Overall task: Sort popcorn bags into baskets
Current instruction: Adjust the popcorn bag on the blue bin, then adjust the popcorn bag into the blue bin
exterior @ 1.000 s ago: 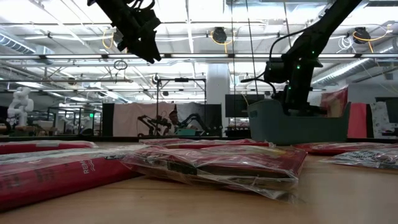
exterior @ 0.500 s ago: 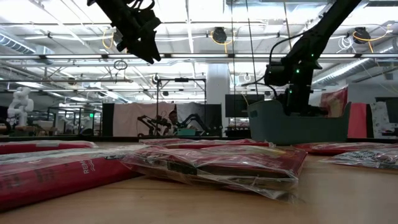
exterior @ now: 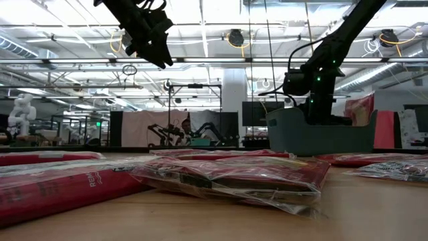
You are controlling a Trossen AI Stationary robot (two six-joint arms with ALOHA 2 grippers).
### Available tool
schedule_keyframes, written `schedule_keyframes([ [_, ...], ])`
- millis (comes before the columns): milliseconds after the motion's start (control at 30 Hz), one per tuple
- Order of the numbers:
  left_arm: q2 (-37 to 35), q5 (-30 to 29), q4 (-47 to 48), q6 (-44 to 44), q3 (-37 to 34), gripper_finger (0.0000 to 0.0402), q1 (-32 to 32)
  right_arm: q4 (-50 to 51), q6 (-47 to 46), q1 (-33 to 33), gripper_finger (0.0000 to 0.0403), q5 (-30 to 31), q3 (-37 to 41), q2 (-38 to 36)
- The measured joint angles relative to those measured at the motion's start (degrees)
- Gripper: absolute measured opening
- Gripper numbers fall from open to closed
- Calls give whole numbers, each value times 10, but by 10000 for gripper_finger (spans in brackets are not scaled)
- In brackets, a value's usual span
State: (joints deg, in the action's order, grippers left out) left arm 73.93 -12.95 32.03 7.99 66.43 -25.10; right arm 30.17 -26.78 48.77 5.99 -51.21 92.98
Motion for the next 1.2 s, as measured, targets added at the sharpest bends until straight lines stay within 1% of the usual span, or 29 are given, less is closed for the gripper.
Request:
schedule_keyframes([
  [100,0,0,0,-4,0,179,0,-4,-1,0,30,0,0,0],
  [167,0,0,0,-7,0,179,0,-4,-2,0,8,-1,1,0],
  [367,0,0,0,-23,0,179,0,-13,-25,2,2,-16,2,-17],
  [567,0,0,0,-23,0,179,0,-16,-45,12,0,-29,3,-79],
  [733,0,-4,-1,-23,0,179,0,-11,-57,23,0,-34,3,-115],
  [867,0,-6,-2,-23,0,179,0,-4,-62,28,0,-36,2,-126],
  [933,0,-6,-4,-23,0,179,0,0,-79,31,0,-49,2,-121],
  [1000,0,-6,-8,-23,0,179,0,0,-90,31,7,-74,2,-109],
  [1067,0,-6,-9,-23,0,179,0,-3,-92,30,25,-103,2,-92],
  [1133,0,-6,-10,-23,0,179,0,-4,-99,28,53,-119,2,-73],
  [1200,0,-6,-10,-22,0,179,0,-13,-100,25,89,-120,2,-56],
])
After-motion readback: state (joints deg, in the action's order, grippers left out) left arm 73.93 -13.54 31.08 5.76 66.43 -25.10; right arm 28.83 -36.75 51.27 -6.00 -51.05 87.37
